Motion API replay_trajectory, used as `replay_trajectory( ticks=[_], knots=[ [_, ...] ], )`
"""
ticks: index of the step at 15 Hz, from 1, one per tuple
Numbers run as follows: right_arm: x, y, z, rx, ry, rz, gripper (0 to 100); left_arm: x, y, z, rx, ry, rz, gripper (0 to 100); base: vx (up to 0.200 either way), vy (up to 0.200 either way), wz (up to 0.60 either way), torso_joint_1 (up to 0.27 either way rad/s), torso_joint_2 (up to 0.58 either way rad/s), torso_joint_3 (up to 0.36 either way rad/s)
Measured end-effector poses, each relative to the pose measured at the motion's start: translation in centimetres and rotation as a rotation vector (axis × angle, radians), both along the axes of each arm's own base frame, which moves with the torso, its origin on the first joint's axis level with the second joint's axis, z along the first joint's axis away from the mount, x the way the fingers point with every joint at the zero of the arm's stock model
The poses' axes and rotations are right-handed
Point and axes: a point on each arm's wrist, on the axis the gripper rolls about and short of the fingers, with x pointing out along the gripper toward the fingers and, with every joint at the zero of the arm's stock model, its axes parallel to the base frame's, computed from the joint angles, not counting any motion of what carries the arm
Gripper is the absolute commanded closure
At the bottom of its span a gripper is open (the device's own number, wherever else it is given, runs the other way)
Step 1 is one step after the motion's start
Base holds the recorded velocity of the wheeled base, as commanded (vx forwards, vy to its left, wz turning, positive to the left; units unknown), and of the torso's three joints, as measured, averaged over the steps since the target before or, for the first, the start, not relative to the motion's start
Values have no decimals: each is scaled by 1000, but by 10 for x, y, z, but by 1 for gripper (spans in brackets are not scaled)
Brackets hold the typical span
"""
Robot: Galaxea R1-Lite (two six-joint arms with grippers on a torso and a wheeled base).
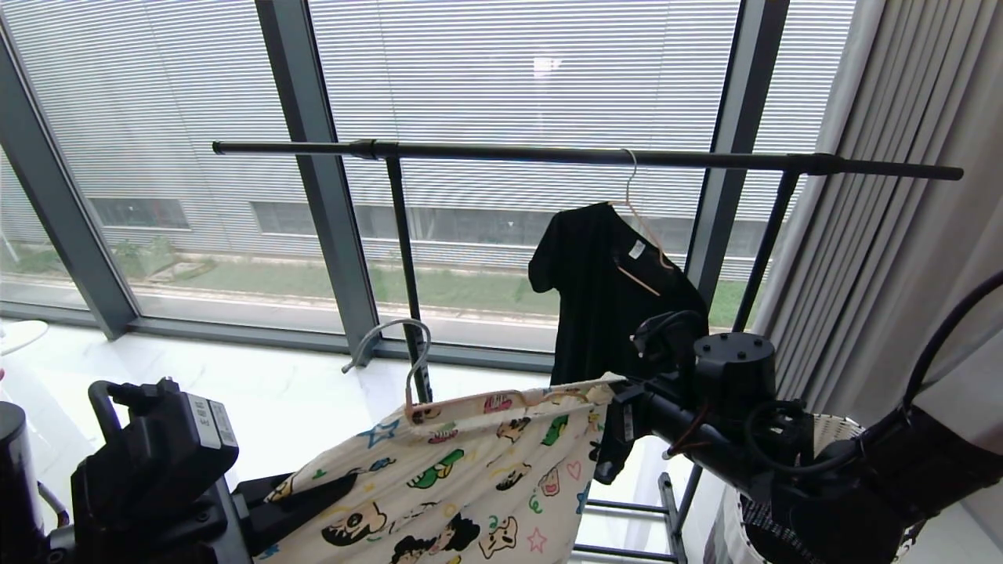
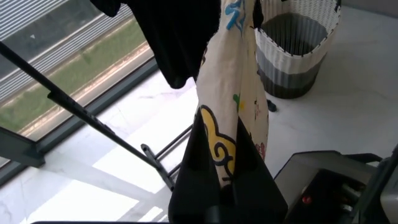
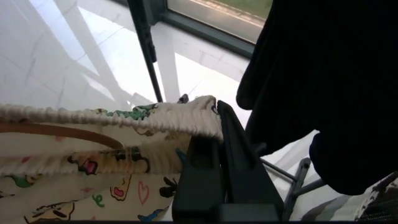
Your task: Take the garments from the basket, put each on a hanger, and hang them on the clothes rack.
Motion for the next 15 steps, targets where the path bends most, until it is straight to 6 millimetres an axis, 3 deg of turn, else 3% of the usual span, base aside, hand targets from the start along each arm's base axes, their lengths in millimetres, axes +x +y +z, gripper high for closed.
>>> replay_trajectory(
  ticks=[4, 8, 9, 15],
  knots=[
    [-4, -3, 20, -27, 21, 86, 100, 12, -4, -15, 44, 86, 9, 100, 0, 0, 0, 0, 0, 0],
    [-17, -3, 53, -35, -4, 166, 100, 44, -11, -24, 94, 46, 168, 100, 0, 0, 0, 0, 0, 0],
    [-21, -3, 58, -38, -4, 178, 0, 50, -13, -27, 102, 44, 192, 100, 0, 0, 0, 0, 0, 0],
    [-44, -8, 75, -89, -2, 259, 0, 58, -20, -30, 70, 0, 180, 100, 0, 0, 0, 0, 0, 0]
  ],
)
